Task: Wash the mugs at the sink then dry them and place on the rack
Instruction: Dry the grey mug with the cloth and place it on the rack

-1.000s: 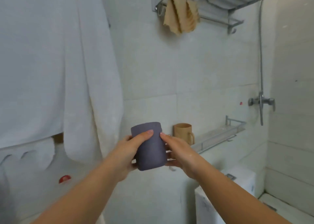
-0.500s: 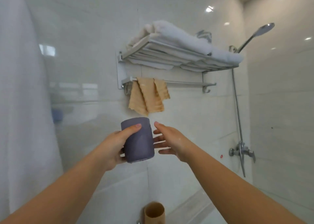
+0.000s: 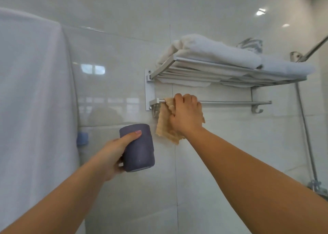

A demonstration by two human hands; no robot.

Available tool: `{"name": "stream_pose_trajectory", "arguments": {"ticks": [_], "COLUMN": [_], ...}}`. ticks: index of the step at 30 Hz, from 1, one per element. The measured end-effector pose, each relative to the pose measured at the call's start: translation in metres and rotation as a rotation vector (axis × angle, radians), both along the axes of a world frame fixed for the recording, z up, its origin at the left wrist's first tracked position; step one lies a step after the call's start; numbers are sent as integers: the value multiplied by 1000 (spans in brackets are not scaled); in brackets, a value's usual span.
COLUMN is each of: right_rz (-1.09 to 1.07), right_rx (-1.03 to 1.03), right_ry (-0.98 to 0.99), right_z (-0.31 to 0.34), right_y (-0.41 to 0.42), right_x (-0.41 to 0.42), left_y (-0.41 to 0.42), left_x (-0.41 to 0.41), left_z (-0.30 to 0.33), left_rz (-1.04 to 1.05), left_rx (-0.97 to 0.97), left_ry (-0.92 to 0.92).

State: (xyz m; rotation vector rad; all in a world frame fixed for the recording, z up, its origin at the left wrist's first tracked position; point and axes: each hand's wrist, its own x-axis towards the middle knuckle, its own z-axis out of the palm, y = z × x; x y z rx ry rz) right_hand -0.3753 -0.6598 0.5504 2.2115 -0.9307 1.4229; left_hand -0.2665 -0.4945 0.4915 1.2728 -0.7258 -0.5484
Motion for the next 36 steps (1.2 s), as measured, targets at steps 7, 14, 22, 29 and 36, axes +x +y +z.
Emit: {"name": "stream_pose_trajectory", "arguments": {"ticks": [7, 14, 22, 29, 36], "right_rz": [277, 724, 1073, 893, 881], "right_rx": [146, 834, 1072, 545, 874], "right_ry": [-151, -319, -492, -347, -438], "right_z": [-7, -37, -85, -112, -95], "right_y": [7, 56, 83, 94, 89], "right_x": [-22, -55, -66, -32, -25], "left_y": [5, -10, -25, -31, -23], "left_x": [5, -16, -36, -40, -38], "left_z": [-1, -12, -32, -46, -54], "left_rz": [-34, -152, -244, -131, -97], "left_rx": [4, -10, -83, -144, -155], "left_ry": [-5, 32, 54, -110, -135]}}
